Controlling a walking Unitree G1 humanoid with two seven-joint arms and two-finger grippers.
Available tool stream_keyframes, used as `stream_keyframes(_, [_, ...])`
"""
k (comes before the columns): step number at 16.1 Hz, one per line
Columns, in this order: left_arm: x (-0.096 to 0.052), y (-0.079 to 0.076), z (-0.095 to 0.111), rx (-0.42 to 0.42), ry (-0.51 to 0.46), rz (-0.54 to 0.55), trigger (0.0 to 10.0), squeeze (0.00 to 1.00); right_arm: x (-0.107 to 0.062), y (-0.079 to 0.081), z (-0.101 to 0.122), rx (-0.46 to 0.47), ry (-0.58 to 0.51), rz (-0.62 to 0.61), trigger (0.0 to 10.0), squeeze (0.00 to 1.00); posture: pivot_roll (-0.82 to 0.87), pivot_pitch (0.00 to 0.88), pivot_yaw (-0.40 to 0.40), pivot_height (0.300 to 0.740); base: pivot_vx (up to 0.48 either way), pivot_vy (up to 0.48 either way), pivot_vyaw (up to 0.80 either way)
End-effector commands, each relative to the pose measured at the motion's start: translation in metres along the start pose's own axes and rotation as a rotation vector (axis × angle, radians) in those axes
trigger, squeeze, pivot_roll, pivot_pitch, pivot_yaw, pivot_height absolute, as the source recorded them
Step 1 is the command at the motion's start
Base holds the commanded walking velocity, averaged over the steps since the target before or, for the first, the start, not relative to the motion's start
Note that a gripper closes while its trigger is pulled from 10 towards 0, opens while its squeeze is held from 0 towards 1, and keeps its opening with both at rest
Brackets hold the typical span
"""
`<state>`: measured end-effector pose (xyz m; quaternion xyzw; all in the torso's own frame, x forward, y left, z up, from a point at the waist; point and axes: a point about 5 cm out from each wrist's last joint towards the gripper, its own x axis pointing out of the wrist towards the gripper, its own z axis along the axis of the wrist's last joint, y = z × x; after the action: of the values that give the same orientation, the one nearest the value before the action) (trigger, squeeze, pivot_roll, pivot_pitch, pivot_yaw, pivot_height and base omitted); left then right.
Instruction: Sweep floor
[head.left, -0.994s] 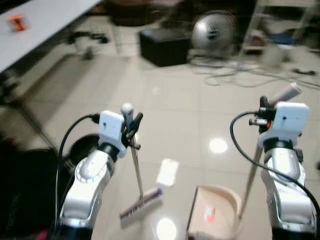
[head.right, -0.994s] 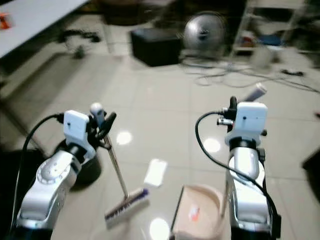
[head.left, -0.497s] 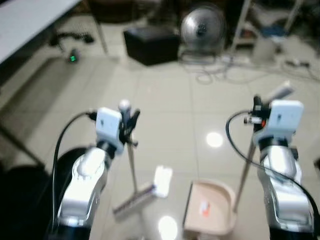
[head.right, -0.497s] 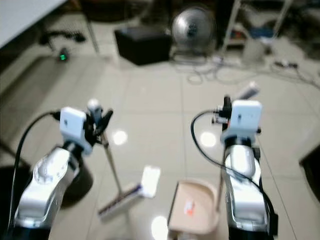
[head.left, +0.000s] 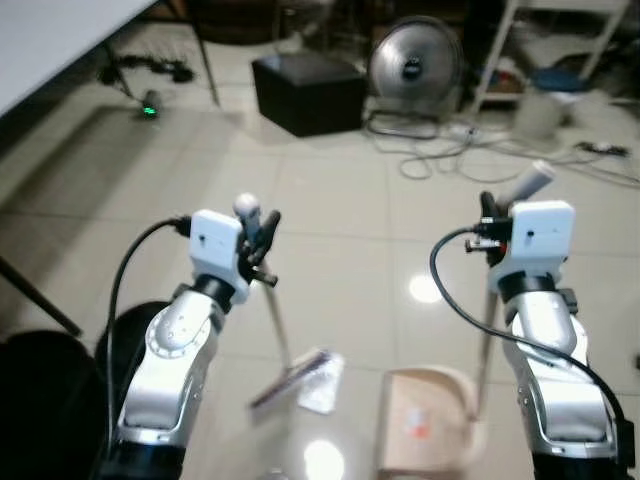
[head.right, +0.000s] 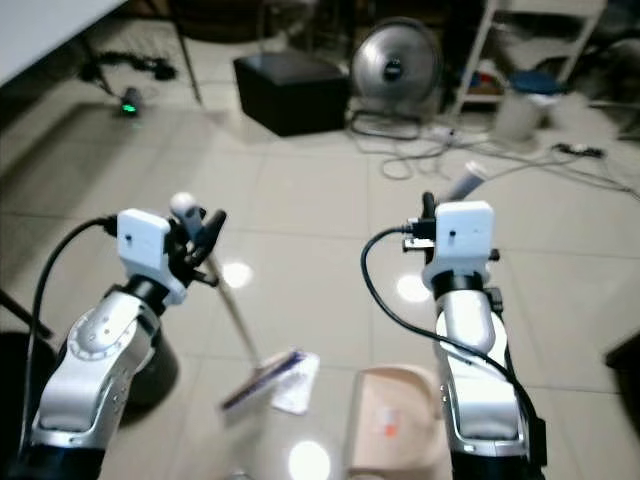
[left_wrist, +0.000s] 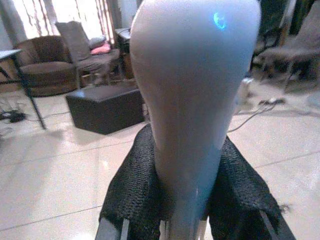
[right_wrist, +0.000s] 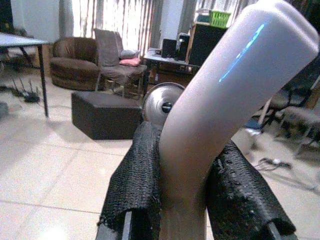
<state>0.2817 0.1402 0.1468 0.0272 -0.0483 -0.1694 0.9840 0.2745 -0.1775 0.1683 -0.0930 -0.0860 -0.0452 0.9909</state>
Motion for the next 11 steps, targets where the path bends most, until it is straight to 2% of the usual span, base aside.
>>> stream_keyframes(1, [0.0015,-0.0047,0.0055,0.008,-0.027,-0.019,10.0,0.00,-0.0007,-0.0112,0.0041,-0.018,-0.026,-0.038,10.0,0.00,-0.08,0.058,0.042,0.740,0.364,0.000,0.00])
stream_keyframes(4, [0.0014,-0.0037,0.0057,0.011,-0.027,-0.020,10.0,0.00,-0.0014,-0.0118,0.0032,-0.020,-0.032,-0.044,10.0,0.00,-0.08,0.060,0.044,0.740,0.364,0.000,0.00])
stream_keyframes(6, [0.0015,-0.0031,0.0064,0.013,-0.026,-0.022,10.0,0.00,-0.0003,-0.0116,0.0073,-0.048,-0.087,-0.063,10.0,0.00,-0.07,0.062,0.050,0.740,0.362,0.000,0.00])
stream_keyframes(9, [0.0028,-0.0066,0.0057,0.013,-0.020,-0.039,10.0,0.00,0.0021,-0.0173,0.0051,-0.038,-0.077,-0.106,10.0,0.00,-0.07,0.067,0.058,0.740,0.360,0.000,0.00])
stream_keyframes(11, [0.0060,-0.0096,0.0049,0.008,-0.018,-0.055,10.0,0.00,0.0027,-0.0197,0.0016,-0.039,-0.082,-0.087,10.0,0.00,-0.07,0.073,0.064,0.740,0.360,0.000,0.00])
